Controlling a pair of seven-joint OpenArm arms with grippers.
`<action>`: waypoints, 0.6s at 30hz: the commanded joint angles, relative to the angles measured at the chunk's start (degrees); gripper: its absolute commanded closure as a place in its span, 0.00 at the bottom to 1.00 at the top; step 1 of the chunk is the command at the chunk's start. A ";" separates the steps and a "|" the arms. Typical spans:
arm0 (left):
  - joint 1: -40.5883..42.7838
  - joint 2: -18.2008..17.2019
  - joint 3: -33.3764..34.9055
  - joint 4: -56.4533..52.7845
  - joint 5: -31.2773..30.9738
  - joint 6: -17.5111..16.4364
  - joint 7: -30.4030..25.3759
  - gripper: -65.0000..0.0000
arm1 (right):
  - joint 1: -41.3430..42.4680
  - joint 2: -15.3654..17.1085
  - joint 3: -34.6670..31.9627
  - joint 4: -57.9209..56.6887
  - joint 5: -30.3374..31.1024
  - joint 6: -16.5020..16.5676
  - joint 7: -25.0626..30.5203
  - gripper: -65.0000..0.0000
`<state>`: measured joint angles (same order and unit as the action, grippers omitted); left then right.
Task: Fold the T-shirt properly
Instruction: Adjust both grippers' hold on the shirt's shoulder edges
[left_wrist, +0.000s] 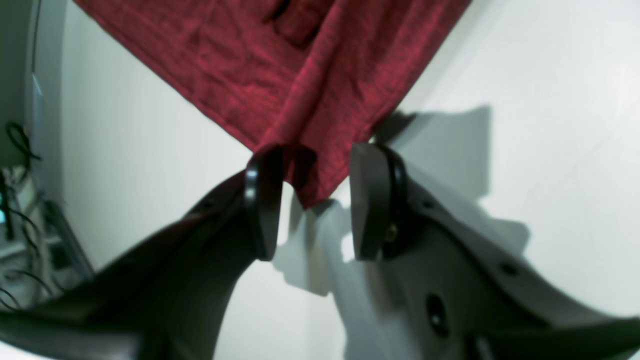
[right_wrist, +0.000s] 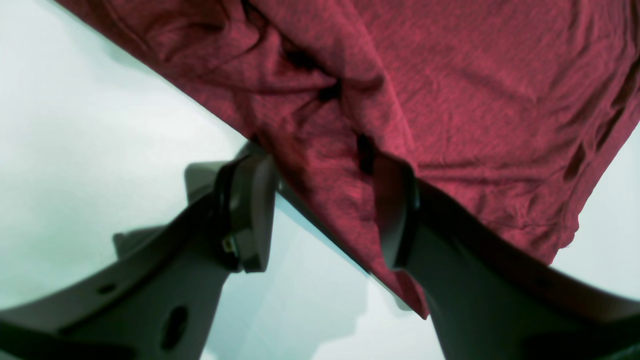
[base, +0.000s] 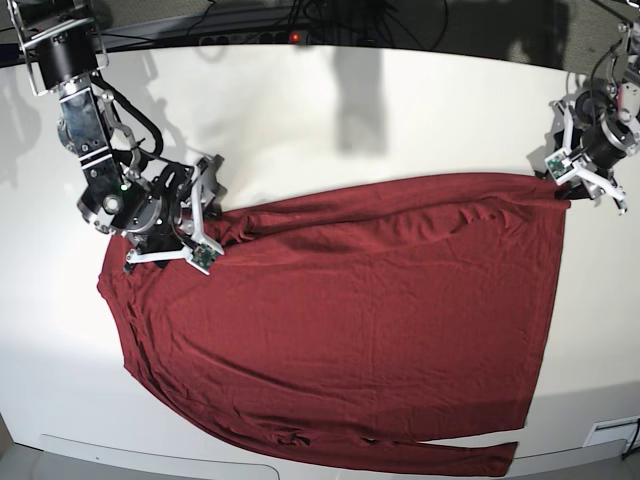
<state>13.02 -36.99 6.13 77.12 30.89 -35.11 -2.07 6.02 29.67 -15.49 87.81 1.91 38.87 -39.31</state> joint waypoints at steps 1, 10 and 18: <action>1.40 0.00 1.90 -1.70 4.66 -4.89 5.01 0.59 | 1.09 0.66 0.42 0.96 0.28 -0.26 0.68 0.52; -0.92 -0.02 2.86 -1.70 7.54 4.28 7.98 0.56 | 1.09 0.63 0.42 0.96 1.33 -0.24 0.63 0.52; -2.10 -0.02 2.95 -1.31 6.19 3.87 5.57 0.56 | 1.09 0.63 0.42 0.96 2.84 -0.24 0.22 0.52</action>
<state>10.31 -36.53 8.62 76.27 36.42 -27.16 1.69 6.02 29.52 -15.49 87.81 4.69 38.85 -39.75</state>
